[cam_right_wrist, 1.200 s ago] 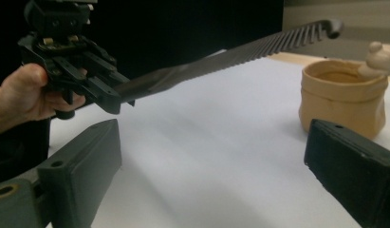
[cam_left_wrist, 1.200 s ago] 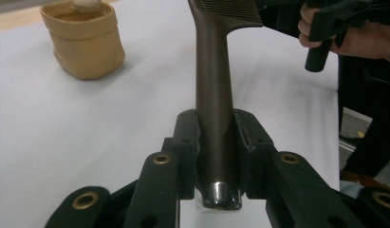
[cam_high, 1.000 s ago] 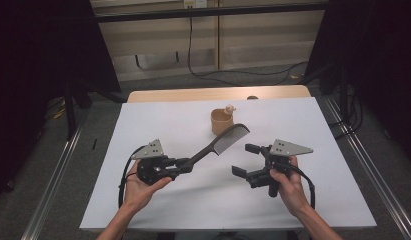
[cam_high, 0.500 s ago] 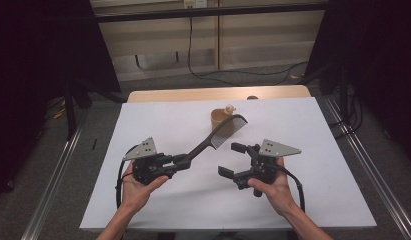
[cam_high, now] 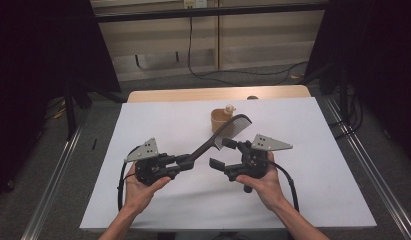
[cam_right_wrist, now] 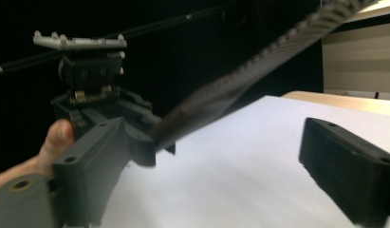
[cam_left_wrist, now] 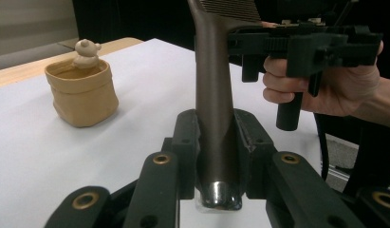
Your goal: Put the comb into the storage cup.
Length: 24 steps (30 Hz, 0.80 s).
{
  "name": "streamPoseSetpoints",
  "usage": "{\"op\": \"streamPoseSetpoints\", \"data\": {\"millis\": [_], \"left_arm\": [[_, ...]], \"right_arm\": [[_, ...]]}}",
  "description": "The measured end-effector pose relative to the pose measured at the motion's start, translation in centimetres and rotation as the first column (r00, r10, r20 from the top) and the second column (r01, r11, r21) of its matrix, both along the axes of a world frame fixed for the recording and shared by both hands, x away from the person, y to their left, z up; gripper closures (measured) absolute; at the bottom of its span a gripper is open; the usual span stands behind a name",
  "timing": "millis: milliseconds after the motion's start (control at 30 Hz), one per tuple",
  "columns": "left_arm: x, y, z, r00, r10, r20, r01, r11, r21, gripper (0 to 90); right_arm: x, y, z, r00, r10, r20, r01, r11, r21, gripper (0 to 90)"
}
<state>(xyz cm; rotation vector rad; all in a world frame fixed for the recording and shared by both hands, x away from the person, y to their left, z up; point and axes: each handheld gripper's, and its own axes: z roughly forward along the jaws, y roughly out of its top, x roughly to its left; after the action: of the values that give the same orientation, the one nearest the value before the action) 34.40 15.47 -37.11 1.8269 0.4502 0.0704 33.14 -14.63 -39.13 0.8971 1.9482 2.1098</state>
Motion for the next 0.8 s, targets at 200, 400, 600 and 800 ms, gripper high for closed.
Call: {"op": "streamPoseSetpoints", "data": {"millis": [200, 400, 600, 800], "left_arm": [[0.0, 0.0, 0.1, 1.0000, 0.001, 0.000, -0.001, 1.0000, -0.002, 72.7], [0.2, 0.2, 0.2, 1.0000, 0.005, 0.000, -0.005, 0.9999, -0.011, 72.7], [0.1, 0.1, 0.3, 0.9999, 0.007, 0.010, -0.007, 0.9999, -0.016, 72.8], [0.1, -0.2, 0.2, 0.9999, -0.001, 0.013, 0.002, 0.9998, -0.019, 72.7]], "right_arm": [[0.6, 0.8, 0.0, 0.9999, -0.002, -0.016, 0.003, 0.999, 0.048, 18.4], [0.6, 1.3, 0.0, 0.9997, -0.013, -0.022, 0.015, 0.995, 0.096, 25.7], [0.6, 1.6, -0.1, 0.9995, -0.021, -0.023, 0.024, 0.991, 0.131, 27.2], [0.5, 1.7, 0.0, 0.9994, -0.026, -0.020, 0.030, 0.983, 0.180, 30.5]]}}
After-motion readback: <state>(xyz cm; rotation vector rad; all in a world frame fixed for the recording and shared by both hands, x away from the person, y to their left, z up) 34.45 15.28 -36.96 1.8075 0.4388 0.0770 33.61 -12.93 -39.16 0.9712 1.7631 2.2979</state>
